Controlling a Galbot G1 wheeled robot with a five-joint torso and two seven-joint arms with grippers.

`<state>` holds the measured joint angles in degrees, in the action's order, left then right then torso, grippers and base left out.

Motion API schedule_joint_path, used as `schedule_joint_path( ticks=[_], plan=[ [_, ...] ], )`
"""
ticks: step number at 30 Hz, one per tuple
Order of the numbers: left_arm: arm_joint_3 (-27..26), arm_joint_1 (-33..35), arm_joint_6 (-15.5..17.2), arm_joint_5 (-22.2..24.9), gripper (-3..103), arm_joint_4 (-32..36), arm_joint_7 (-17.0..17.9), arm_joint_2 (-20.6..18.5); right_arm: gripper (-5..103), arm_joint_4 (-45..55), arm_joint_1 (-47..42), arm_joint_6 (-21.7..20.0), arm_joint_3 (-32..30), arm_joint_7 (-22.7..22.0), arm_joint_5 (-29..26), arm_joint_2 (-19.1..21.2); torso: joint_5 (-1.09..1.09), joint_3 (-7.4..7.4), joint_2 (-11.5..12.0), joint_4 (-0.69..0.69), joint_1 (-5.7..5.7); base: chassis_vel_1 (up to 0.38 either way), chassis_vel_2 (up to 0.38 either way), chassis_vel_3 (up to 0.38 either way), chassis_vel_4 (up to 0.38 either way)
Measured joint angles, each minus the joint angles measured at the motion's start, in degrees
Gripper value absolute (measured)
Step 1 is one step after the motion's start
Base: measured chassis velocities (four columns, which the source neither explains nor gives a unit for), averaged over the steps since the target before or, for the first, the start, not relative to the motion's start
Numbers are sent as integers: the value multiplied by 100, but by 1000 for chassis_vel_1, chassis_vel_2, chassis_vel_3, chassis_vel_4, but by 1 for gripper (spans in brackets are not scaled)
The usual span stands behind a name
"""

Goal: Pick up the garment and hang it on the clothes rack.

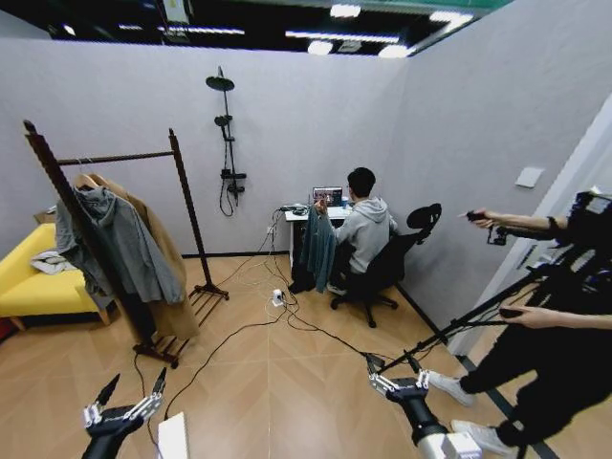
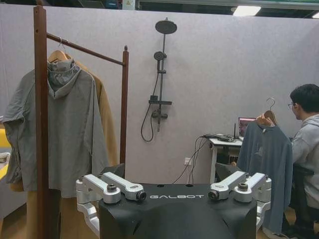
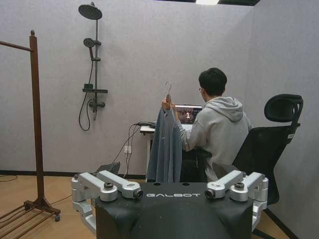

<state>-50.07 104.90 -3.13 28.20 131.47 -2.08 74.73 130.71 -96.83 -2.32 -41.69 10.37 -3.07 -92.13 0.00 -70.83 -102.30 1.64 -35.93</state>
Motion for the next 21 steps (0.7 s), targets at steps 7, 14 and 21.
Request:
schedule_joint_path(
  ticks=[7, 14, 21],
  plan=[
    [0, 0, 0, 0, 100, 0, 0, 0, 100, -201, 215, -155, -30, -107, -77, 110, -1, 0, 0, 2, 1, 0, 0, 0, 0],
    [0, 0, 0, 0, 100, -1, -1, 0, 100, -1031, 1216, -812, -317, -651, -762, 568, -1, 0, 1, 0, 0, 0, 0, 0, 0],
    [0, 0, 0, 0, 100, 0, 0, 0, 100, -943, 1235, -836, -277, -579, -838, 678, 0, 0, 0, 0, 0, 0, 0, 0, 0]
  ],
)
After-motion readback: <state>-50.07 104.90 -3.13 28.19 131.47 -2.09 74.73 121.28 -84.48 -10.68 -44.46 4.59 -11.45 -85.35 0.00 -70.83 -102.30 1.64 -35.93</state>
